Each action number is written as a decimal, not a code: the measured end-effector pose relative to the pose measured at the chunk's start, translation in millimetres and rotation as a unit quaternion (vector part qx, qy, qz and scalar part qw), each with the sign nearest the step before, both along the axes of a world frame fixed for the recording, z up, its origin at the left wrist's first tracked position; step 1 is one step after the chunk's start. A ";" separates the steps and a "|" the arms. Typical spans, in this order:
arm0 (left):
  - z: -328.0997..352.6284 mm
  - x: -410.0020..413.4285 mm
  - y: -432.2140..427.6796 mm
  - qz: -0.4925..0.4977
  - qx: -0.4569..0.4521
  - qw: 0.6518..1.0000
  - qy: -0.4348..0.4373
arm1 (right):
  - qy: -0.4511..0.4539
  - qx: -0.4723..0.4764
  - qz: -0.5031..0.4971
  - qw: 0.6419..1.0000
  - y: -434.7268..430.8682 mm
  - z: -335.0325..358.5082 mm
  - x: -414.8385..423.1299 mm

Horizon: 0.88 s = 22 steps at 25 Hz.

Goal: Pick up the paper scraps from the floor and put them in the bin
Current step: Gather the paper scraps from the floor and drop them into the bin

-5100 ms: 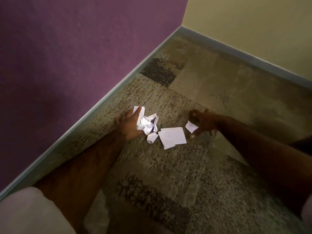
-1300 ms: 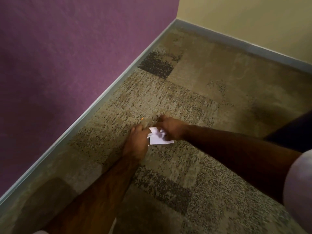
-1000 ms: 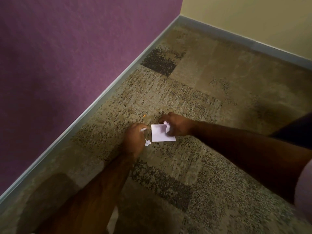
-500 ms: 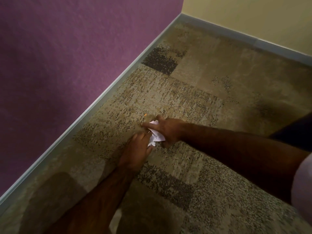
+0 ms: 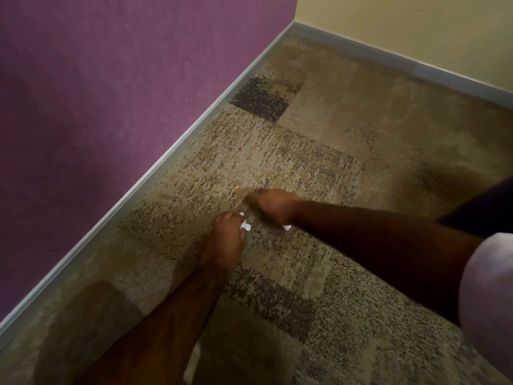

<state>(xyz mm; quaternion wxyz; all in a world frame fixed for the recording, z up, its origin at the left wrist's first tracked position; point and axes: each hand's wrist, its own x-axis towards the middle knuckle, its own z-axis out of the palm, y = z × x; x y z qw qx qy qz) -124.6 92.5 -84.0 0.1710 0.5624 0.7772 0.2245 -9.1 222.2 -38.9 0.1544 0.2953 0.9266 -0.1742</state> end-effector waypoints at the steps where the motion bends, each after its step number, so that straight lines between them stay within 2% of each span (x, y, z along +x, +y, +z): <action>1: 1.9 -2.0 2.2 0.033 0.010 0.999 -0.041 | 0.018 -0.037 -0.045 0.998 8.4 3.6 3.2; 4: 19.2 -4.3 9.1 0.124 0.020 0.977 -0.175 | 0.042 -0.074 -0.133 0.988 27.1 17.8 29.9; 7: 43.0 12.2 32.0 0.116 -0.005 0.970 -0.216 | 0.076 -0.093 -0.204 0.972 30.1 33.7 68.9; 11: 94.8 77.8 80.8 0.047 0.014 0.962 -0.267 | 0.140 -0.073 -0.244 0.957 32.7 81.7 124.7; 16: 175.8 179.4 125.5 -0.062 0.060 0.947 -0.309 | 0.196 0.032 -0.330 0.923 29.4 192.8 215.5; 19: 230.0 243.3 133.7 -0.128 0.070 0.914 -0.378 | 0.186 0.091 -0.380 0.902 12.4 256.9 279.5; 22: 272.7 308.7 135.6 -0.187 0.053 0.881 -0.432 | 0.186 0.161 -0.447 0.860 -7.7 300.7 345.2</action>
